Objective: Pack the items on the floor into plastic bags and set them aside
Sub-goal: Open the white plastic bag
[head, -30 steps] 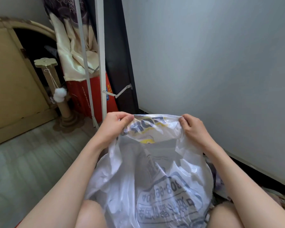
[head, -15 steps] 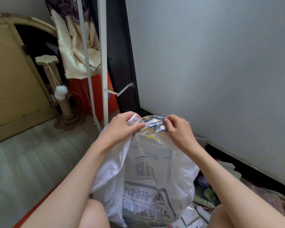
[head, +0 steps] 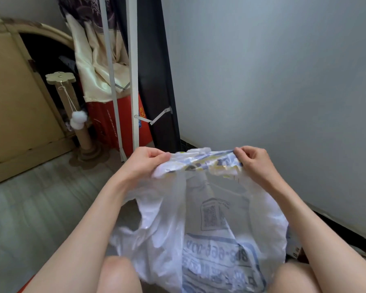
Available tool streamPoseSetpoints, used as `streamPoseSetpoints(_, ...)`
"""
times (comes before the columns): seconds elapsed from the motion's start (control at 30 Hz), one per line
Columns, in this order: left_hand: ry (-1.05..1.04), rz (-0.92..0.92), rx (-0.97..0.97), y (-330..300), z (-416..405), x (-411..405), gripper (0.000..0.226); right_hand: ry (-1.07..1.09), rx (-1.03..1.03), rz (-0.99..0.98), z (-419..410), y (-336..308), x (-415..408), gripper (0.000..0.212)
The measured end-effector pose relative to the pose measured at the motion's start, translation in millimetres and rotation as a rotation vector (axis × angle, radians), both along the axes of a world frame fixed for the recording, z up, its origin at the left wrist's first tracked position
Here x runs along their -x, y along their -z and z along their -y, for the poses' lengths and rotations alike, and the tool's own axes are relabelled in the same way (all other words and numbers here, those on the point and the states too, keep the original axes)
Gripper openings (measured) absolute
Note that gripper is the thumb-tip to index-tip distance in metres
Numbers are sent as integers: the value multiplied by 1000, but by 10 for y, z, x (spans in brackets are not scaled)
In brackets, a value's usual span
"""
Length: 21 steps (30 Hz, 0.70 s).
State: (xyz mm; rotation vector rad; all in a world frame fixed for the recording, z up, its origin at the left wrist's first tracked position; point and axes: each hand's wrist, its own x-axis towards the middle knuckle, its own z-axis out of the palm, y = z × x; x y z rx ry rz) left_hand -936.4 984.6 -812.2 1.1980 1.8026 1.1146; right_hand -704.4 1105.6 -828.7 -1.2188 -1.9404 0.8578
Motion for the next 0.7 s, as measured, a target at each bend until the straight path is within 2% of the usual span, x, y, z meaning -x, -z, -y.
streamPoseSetpoints(0.07,-34,12,7,65,-9,39,14,-114,160,-13,5,-4,-87,35)
streamPoseSetpoints(0.1,-73,-44,-16,110,-34,55,13,-148,214,-21,19,-3,-115,35)
streamPoseSetpoints(0.23,-197,-436,-270,234,-133,26,11,-137,318,-156,38,18,-110,30)
streamPoseSetpoints(0.33,-30,-600,-512,235,-151,-115,40,-110,365,-294,42,7,-62,31)
streamPoseSetpoints(0.4,130,-776,-544,257,-165,-254,58,-97,420,-384,55,-19,-29,34)
streamPoseSetpoints(0.43,185,-868,-539,288,-178,-321,61,-102,453,-424,64,-45,-8,34)
streamPoseSetpoints(0.5,202,-972,-572,331,-218,-411,48,-135,508,-498,78,-90,7,34)
streamPoseSetpoints(0.57,145,-955,-643,303,-251,-413,27,-151,535,-521,88,-116,-7,34)
streamPoseSetpoints(0.63,143,-838,-663,225,-249,-366,28,-66,470,-430,64,-78,-40,30)
streamPoseSetpoints(0.7,171,-727,-673,166,-228,-352,30,62,270,-244,37,-17,-68,19)
